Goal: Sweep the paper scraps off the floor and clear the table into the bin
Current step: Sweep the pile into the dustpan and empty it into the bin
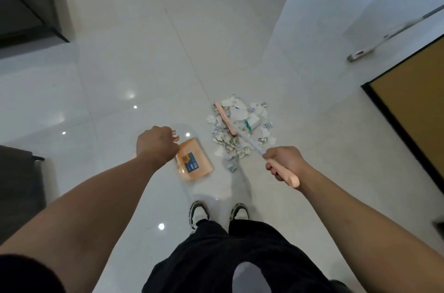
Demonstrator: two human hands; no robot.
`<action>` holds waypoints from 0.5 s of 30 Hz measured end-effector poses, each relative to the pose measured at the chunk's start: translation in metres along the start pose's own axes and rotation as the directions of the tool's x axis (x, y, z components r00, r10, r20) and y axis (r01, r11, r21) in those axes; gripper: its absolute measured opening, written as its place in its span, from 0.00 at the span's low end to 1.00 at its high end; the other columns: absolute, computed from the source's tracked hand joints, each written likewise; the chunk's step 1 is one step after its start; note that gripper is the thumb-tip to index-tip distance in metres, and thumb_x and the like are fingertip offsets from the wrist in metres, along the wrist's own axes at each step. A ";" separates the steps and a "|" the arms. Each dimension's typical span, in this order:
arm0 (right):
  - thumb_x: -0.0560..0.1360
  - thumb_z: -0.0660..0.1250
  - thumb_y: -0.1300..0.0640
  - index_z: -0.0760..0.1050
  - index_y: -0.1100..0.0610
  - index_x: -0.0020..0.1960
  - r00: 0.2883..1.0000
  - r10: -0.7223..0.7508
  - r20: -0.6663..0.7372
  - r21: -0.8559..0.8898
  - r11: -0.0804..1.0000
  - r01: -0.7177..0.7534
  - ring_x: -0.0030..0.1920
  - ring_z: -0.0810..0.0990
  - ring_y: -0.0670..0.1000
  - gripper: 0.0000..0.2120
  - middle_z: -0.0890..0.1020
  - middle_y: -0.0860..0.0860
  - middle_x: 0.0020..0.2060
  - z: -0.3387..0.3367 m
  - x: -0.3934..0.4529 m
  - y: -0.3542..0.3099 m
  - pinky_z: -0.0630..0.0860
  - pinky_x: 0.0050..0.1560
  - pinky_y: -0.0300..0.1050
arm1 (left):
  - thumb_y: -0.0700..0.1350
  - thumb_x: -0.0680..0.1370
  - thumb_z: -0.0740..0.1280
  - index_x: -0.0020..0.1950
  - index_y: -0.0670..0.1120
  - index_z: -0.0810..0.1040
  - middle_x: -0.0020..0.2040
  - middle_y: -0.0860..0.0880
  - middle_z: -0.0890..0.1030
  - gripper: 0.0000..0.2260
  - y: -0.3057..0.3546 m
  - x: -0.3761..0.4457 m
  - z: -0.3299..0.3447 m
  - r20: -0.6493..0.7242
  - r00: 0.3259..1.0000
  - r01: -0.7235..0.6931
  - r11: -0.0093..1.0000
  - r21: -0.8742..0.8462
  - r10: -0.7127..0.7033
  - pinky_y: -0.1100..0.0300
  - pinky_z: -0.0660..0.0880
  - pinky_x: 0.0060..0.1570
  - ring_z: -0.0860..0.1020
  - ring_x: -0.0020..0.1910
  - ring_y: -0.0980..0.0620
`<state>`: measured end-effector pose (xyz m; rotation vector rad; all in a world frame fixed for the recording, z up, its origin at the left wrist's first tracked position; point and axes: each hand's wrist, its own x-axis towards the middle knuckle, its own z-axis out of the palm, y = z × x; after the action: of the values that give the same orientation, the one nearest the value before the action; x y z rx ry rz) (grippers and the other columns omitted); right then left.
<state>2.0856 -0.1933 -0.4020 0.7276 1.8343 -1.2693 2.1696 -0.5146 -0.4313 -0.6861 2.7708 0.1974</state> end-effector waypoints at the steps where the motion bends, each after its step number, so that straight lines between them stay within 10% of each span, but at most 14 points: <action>1: 0.71 0.69 0.63 0.78 0.66 0.49 0.999 -0.009 -0.031 0.009 1.000 0.009 0.19 0.68 0.51 0.08 0.76 0.57 0.25 -0.001 0.001 -0.002 0.63 0.20 0.36 | 0.44 0.67 0.63 0.46 0.47 0.79 0.40 0.46 0.78 0.10 0.003 0.005 0.001 -0.002 1.000 -0.012 1.000 0.000 0.012 0.58 0.67 0.37 0.73 0.36 0.44; 15: 0.70 0.74 0.68 0.76 0.67 0.44 0.978 -0.008 -0.208 -0.055 0.999 -0.004 0.21 0.73 0.52 0.07 0.77 0.59 0.30 -0.090 0.081 -0.038 0.67 0.20 0.36 | 0.47 0.68 0.66 0.43 0.47 0.77 0.41 0.47 0.79 0.06 0.114 0.055 0.018 0.028 0.998 0.063 0.987 -0.149 -0.059 0.59 0.68 0.37 0.73 0.36 0.45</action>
<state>1.9872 -0.1197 -0.4331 0.8558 2.0294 -1.1757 2.0730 -0.4351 -0.4574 -0.7991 2.7290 0.4022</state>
